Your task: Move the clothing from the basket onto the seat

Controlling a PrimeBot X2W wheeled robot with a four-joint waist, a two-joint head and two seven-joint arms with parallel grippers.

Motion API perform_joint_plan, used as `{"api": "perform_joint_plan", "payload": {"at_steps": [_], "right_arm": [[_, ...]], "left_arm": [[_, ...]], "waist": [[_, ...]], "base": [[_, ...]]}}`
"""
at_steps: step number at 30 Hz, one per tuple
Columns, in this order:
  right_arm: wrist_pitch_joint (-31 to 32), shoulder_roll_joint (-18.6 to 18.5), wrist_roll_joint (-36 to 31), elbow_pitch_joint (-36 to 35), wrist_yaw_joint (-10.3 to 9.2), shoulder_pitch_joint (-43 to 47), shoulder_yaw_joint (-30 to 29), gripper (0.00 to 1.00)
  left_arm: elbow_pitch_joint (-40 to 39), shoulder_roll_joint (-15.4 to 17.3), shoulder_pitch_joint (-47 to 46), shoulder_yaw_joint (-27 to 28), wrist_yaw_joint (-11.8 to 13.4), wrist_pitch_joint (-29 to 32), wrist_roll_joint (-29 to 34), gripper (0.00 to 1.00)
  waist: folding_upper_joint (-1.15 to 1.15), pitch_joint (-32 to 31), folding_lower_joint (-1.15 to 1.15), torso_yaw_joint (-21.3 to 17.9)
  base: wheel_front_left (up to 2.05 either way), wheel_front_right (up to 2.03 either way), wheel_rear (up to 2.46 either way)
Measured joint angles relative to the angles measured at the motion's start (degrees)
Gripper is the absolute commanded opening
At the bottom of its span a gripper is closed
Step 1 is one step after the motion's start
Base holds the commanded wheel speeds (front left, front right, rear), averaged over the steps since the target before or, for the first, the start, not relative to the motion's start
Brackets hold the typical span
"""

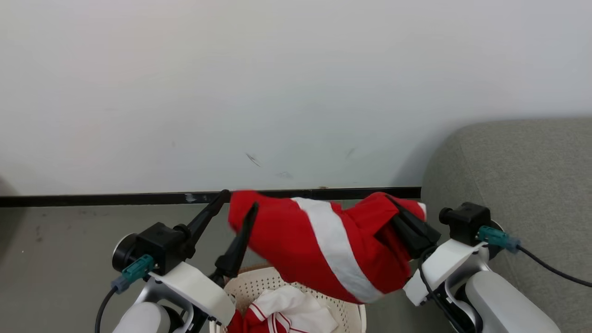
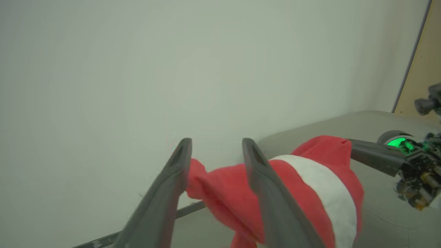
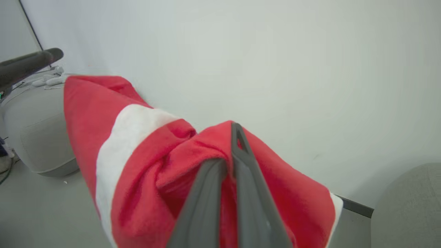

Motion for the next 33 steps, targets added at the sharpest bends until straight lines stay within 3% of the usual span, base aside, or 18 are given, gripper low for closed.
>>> {"api": "perform_joint_plan", "payload": {"at_steps": [17, 33], "right_arm": [[0.0, -4.6, -2.4, -4.0, 0.00, 3.5, -12.1, 0.00], [0.0, -5.8, -5.3, -7.5, 0.00, 12.0, -21.6, 0.00]], "left_arm": [[0.5, -0.1, 4.4, -3.0, -0.8, -2.1, -0.8, 1.00], [1.7, -2.0, 5.5, -7.5, -1.3, -4.3, -1.4, 1.00]], "waist": [[0.00, -0.6, 0.00, -4.3], [0.00, -0.8, 0.00, -10.0]], "base": [[0.00, 0.00, 0.00], [0.00, 0.00, 0.00]]}}
